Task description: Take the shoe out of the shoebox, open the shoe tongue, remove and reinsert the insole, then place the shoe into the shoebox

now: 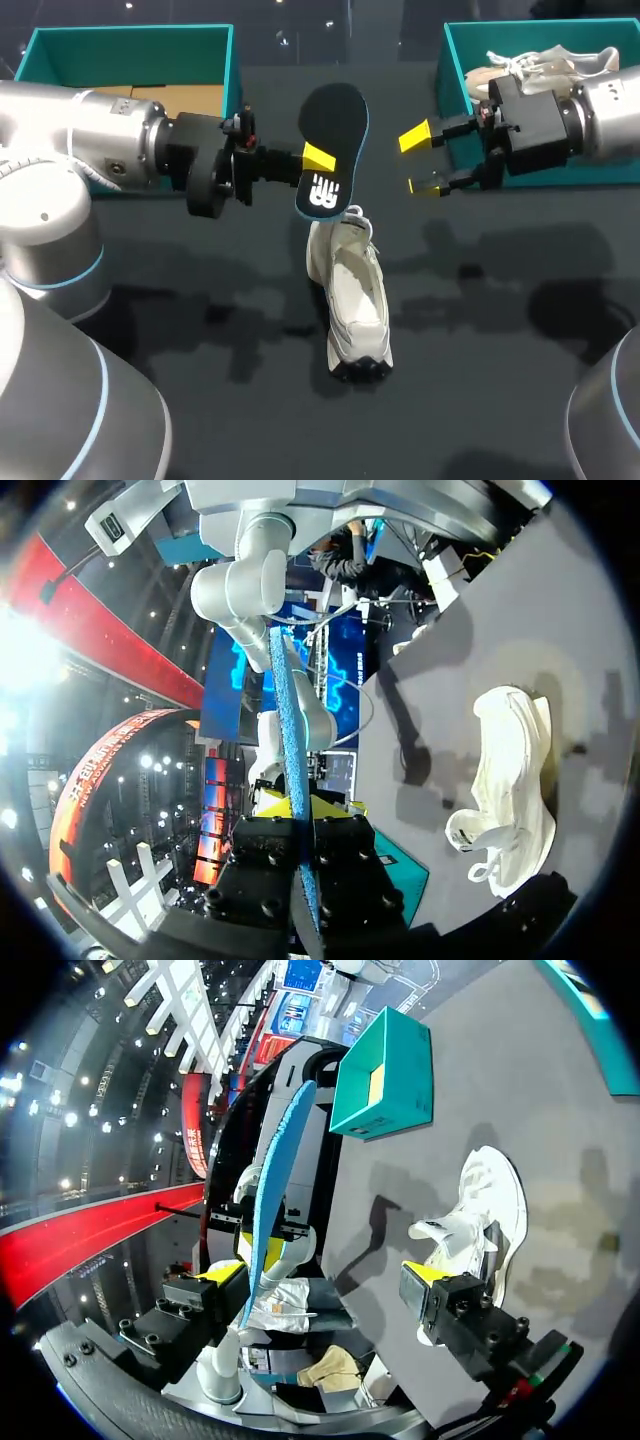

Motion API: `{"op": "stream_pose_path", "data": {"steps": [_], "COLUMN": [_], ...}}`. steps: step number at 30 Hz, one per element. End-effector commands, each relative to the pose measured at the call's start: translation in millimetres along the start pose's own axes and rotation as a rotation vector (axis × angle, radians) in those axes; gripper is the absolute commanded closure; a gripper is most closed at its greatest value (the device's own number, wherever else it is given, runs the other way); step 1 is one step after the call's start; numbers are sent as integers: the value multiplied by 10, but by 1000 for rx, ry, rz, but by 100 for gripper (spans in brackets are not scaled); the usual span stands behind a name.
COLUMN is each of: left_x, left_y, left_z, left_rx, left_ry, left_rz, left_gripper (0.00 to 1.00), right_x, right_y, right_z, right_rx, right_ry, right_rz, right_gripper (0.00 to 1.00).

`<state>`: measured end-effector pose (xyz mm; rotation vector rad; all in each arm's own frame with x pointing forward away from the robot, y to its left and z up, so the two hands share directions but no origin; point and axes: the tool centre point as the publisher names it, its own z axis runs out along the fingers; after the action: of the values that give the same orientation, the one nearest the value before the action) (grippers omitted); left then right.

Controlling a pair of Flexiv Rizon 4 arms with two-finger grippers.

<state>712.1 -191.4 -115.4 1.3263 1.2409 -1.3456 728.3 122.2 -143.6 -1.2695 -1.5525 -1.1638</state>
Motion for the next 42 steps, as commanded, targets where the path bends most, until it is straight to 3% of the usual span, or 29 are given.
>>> {"op": "stream_pose_path", "data": {"steps": [1,9,28,33,35,39,42], "left_x": [4,172,429,459,468,485,493], "left_y": [-6,38,181,211,221,236,236], "left_z": [3,137,433,463,474,492,503], "left_rx": [-1,-37,-109,-125,-133,-137,-141], "left_ry": [0,24,68,73,74,71,71], "left_rz": [2,31,55,64,70,76,84], "left_gripper": [100,100,100,100,100,100,100], "right_x": [-16,25,-89,-118,-133,-169,-194], "right_y": [44,223,272,267,261,241,232], "right_z": [31,177,471,493,501,512,516], "right_rx": [2,6,-20,-22,-23,-30,-33], "right_ry": [5,15,64,79,86,107,116], "right_rz": [5,11,39,49,54,66,76], "right_gripper": [0,0,0,21,38,40,47]}}
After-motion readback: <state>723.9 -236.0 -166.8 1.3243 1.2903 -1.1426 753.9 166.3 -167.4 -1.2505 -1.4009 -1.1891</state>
